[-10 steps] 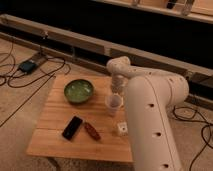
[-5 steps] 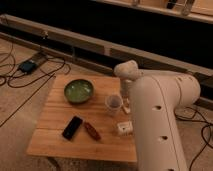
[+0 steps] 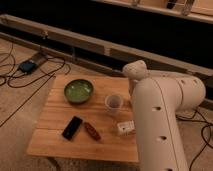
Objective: Wipe the white sponge on the table
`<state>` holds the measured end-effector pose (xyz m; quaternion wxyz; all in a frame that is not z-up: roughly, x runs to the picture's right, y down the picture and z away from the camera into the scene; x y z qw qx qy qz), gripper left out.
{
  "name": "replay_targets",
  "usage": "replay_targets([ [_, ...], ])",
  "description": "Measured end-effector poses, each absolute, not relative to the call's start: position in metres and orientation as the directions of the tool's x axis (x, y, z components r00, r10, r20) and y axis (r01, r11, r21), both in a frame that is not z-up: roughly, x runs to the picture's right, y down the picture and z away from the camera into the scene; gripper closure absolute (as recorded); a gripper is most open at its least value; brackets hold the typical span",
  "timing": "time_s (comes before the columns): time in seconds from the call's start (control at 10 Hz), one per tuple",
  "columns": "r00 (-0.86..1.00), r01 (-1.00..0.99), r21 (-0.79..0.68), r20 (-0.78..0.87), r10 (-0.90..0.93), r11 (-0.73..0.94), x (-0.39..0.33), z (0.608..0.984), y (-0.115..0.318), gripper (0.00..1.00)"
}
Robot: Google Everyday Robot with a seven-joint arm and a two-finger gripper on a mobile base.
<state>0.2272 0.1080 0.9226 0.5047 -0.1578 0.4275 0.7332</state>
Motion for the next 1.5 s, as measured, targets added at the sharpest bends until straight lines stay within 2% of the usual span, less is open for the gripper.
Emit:
replay_targets([
  [0.4, -0.454, -0.862, 0.489, -0.620, 0.640, -0.137, 0.244, 0.957, 0.080, 1.00],
  [0.8, -0.406, -0.883, 0.452, -0.600, 0.689, -0.126, 0.225, 0.987, 0.042, 1.00],
  [1.1, -0.334, -0.921, 0.370, -0.595, 0.731, -0.120, 0.182, 1.001, 0.011, 1.00],
  [1.5, -0.226, -0.969, 0.224, -0.641, 0.734, -0.104, 0.114, 1.001, 0.007, 1.00],
])
